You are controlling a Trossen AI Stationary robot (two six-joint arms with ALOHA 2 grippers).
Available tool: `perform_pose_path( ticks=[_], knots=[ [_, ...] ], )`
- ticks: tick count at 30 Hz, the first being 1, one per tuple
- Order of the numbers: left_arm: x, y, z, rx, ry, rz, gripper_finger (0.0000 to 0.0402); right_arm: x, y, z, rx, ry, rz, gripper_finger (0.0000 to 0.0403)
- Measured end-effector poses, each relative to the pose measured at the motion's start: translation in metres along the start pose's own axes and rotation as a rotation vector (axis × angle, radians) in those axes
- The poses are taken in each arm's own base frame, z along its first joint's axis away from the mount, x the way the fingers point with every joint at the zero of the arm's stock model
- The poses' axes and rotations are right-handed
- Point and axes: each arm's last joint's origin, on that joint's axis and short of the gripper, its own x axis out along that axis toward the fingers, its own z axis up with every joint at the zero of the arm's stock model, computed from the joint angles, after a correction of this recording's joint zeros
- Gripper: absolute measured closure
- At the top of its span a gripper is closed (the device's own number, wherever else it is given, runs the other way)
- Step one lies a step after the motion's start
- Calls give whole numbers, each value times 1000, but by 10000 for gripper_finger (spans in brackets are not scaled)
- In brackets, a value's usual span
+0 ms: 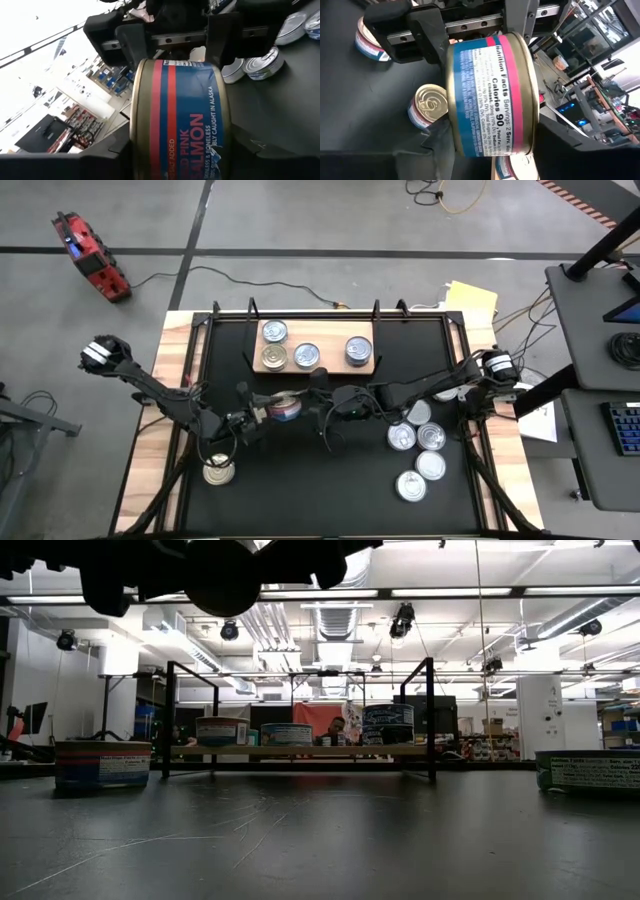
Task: Stack canned seafood by type on shelf
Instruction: Stack the blue tuna can on top of the other blue tuna can on the shelf
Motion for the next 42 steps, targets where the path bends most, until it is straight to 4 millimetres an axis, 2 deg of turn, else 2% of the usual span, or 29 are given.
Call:
perform_pose_path(
  ticks=[12, 18, 27, 30, 36, 42],
  knots=[
    [0, 2, 0, -70, 14, 27, 144, -3, -3, -1, -25, 52, -55, 211],
    [-2, 7, 2, -120, 0, 34, 127, -8, -6, -2, -23, 112, -94, 211],
    [-6, 16, 0, -156, 46, 114, 126, -12, -12, -4, -49, 234, -232, 211],
    [-9, 15, -4, -148, 31, 93, 130, -13, -12, -7, -55, 276, -250, 211],
    [-17, 18, -5, -90, -174, -103, 152, -13, -12, -8, -47, 276, -246, 211],
    [-26, 35, -10, -103, -323, -190, 181, -12, -13, -8, -19, 267, -241, 208]
  ],
)
